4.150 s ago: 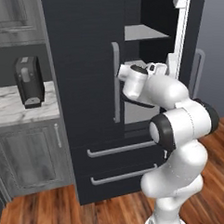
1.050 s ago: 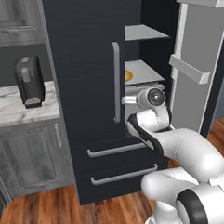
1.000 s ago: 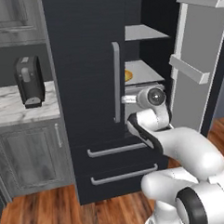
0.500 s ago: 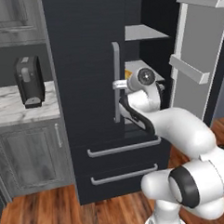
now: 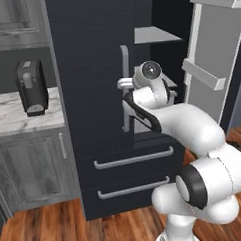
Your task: Retrieve the fish from the fridge and place it on the saucepan with marinade on the stove.
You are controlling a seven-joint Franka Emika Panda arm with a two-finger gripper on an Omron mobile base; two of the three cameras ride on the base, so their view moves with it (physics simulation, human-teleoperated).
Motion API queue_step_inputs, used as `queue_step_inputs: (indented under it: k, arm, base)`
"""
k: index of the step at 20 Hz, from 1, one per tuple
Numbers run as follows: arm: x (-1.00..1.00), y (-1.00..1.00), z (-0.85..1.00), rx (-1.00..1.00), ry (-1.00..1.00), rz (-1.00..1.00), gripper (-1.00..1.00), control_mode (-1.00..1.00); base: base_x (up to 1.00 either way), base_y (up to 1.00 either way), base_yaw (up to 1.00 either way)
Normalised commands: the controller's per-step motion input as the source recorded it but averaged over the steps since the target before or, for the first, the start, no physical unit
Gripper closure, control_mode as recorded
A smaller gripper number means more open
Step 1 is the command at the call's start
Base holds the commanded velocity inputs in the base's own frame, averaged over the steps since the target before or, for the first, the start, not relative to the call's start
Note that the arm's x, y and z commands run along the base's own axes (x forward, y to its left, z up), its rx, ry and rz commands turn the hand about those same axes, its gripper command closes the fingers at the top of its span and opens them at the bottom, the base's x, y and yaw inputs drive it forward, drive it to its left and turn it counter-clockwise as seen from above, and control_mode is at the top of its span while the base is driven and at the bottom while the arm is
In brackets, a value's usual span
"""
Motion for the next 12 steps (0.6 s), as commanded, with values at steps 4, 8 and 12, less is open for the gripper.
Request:
queue_step_inputs:
  k: [4, 8, 12]
  arm:
    - [0.38, -0.16, 0.00, 0.01, 0.00, 0.00, -1.00, -1.00]
    - [0.64, -0.03, 0.00, 0.00, 0.00, 0.00, -1.00, -1.00]
    - [0.79, 0.13, 0.00, 0.00, 0.00, 0.00, -1.00, -1.00]
  base:
    - [0.00, 0.00, 0.00]
    - [0.00, 0.00, 0.00]
    - [0.00, 0.00, 0.00]
